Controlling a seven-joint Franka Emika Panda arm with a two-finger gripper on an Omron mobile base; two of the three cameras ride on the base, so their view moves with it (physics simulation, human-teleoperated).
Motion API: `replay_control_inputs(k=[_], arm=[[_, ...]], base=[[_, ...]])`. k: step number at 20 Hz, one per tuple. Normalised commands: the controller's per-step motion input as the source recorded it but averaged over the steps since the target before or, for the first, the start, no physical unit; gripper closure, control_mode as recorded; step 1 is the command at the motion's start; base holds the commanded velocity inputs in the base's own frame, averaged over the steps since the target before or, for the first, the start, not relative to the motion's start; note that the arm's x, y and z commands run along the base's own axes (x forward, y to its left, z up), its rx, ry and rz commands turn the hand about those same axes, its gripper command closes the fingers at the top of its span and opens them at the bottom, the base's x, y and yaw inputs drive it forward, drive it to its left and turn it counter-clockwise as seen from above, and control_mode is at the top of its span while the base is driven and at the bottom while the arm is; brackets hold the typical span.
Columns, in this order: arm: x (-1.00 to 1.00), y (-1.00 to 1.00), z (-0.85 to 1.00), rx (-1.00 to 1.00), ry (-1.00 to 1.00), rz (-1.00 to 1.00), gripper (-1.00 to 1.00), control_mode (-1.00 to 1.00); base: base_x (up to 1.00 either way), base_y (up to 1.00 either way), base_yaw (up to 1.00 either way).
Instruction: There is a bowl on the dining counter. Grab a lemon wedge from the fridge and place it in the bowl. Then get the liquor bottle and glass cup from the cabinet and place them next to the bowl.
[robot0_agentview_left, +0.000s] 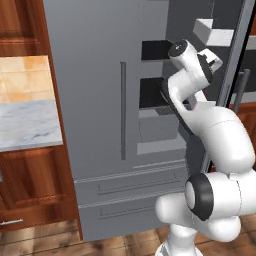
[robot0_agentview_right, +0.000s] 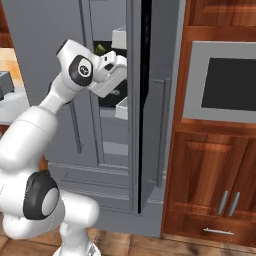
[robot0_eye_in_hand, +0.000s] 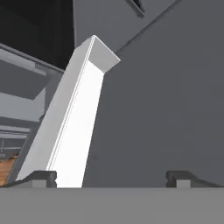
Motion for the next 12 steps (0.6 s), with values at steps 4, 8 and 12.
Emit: replay_control_inputs(k=[4, 8, 12], arm=[[-0.03, -0.83, 0.01, 0.00, 0.00, -0.03, -1.00, -1.00], [0.02, -0.72, 0.00, 0.00, 0.00, -0.01, -1.00, -1.00], [0.01, -0.50, 0.00, 0.01, 0.00, 0.00, -1.00, -1.00]], base=[[0.00, 0.00, 0.00], [0.00, 0.00, 0.00], [0.00, 0.00, 0.00]])
